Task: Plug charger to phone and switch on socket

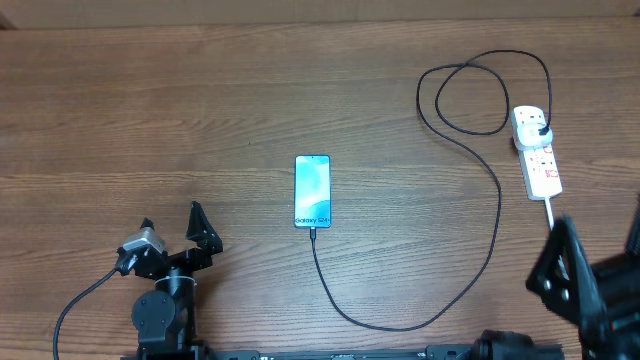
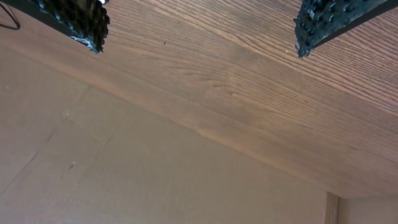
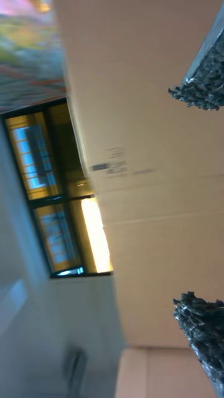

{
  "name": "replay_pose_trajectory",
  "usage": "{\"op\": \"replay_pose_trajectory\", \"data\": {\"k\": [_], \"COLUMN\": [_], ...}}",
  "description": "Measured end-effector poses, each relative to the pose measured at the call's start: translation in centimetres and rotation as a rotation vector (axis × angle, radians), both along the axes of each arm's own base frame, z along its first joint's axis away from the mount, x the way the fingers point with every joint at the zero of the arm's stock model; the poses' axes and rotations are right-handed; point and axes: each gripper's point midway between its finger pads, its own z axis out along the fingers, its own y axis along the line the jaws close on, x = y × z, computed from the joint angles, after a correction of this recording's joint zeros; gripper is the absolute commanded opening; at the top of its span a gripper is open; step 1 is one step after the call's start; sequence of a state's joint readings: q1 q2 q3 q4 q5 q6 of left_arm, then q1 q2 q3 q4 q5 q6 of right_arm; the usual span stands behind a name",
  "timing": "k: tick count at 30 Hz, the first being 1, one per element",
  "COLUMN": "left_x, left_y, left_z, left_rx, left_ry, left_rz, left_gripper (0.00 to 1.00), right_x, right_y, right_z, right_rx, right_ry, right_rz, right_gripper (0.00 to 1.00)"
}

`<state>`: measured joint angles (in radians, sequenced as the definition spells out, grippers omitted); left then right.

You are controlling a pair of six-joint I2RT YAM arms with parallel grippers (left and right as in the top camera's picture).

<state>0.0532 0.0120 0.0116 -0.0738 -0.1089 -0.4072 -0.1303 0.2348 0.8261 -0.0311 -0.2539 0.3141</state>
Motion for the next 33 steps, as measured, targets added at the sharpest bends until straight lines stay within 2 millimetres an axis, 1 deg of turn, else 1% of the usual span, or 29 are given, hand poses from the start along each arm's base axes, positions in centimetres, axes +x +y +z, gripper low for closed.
{"op": "replay_pose_trajectory", "data": {"k": [7, 10, 18, 24, 33], "left_x": [0.0, 0.0, 0.0, 0.0, 0.0], "left_y": [0.0, 0.0, 0.0, 0.0, 0.0], "left_z": [0.0, 0.0, 0.0, 0.0, 0.0], "left_rx": [0.000, 0.000, 0.000, 0.000, 0.000], "left_ry": [0.000, 0.000, 0.000, 0.000, 0.000], "left_rz": [0.000, 0.000, 0.000, 0.000, 0.000], "left_gripper": [0.99, 1.00, 1.00, 0.99, 1.00], "right_x": [5.6, 7.2, 7.4, 8.0, 8.1], "right_y": [-0.8, -1.0, -1.0, -0.9, -1.4], "right_z": [-4.2, -5.8, -6.4, -9.4, -9.8], "right_rx": [0.032, 0.043, 0.044, 0.059, 0.071], "right_ry": [0.237, 0.314, 0.341, 0.467, 0.482], "right_rz": [-0.002, -0.004, -0.001, 0.006, -0.021], "right_gripper": [1.00, 1.00, 1.00, 1.00, 1.00]}}
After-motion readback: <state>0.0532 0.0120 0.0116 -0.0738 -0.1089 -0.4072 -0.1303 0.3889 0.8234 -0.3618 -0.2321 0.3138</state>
